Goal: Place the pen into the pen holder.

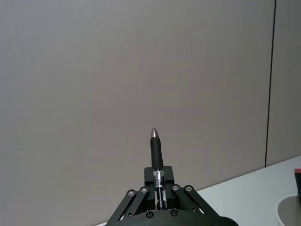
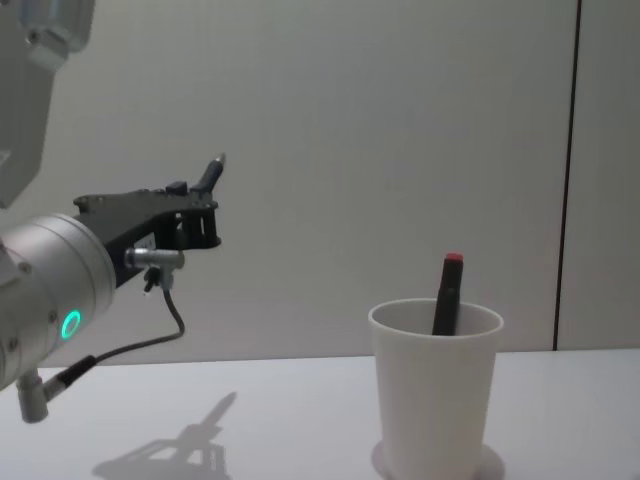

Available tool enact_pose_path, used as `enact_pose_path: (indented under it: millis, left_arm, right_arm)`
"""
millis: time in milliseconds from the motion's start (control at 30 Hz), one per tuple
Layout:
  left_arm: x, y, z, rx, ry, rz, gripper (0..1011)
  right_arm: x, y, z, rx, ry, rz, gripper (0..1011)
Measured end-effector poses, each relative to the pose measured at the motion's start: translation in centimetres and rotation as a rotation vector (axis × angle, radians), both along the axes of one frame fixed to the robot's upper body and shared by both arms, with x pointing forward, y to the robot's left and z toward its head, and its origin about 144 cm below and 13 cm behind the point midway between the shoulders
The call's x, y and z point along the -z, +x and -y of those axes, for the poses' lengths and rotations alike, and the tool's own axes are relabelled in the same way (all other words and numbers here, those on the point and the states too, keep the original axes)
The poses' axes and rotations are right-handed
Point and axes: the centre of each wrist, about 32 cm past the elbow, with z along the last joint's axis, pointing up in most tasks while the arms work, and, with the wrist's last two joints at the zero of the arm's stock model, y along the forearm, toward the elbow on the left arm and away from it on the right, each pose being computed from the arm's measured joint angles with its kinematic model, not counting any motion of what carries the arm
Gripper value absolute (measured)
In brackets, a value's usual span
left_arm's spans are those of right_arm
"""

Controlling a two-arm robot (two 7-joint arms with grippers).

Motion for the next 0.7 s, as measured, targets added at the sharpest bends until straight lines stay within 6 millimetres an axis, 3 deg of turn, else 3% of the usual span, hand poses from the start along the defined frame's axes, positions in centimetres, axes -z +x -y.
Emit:
enact_pose_path:
  millis: [700]
  left_arm:
    - [1.2, -2.1, 0.7, 0.178, 0.107, 0.012, 117]
  right_arm:
    - [-2.0, 2.8, -2.3, -0.214, 0.245, -0.188, 1004]
